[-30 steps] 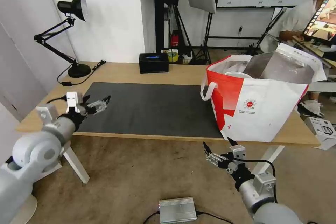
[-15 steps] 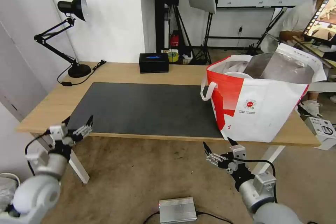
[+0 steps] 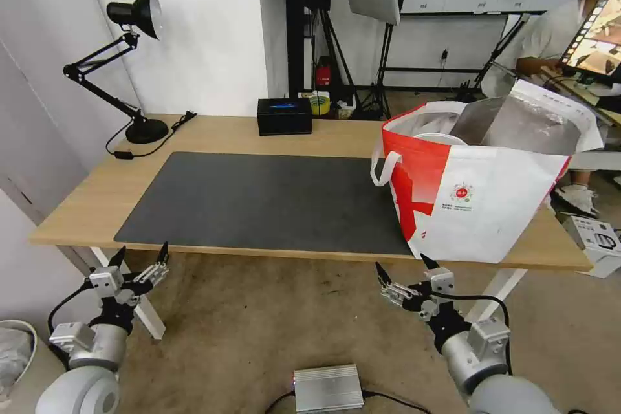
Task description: Pick up the trash from the table and place it into the takeout bag.
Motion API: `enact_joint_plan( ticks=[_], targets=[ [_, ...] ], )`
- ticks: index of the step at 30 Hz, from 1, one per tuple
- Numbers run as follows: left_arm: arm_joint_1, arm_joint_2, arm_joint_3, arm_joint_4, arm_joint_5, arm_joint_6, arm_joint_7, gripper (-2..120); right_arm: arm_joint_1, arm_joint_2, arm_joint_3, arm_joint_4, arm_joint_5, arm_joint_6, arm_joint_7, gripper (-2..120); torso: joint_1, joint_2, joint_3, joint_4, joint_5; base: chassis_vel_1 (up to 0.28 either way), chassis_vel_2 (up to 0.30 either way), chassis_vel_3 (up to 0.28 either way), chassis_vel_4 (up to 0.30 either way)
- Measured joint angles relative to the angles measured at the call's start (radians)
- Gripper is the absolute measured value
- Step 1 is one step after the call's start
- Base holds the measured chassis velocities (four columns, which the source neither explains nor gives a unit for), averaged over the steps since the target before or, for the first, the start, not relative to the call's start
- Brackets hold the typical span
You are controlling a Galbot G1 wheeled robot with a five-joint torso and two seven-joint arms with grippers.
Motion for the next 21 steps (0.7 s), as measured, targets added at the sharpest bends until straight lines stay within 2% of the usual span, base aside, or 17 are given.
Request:
enact_joint_plan(
  ticks=[21],
  targets=[
    [-0.007,-0.003,0.003,0.003,0.002,0.001,0.0,100,0.0,0.0,0.0,0.0,0.0,0.0,0.0,100,0.0,0.0,0.0,0.0,0.0,0.0,0.0,0.0,0.0]
  ],
)
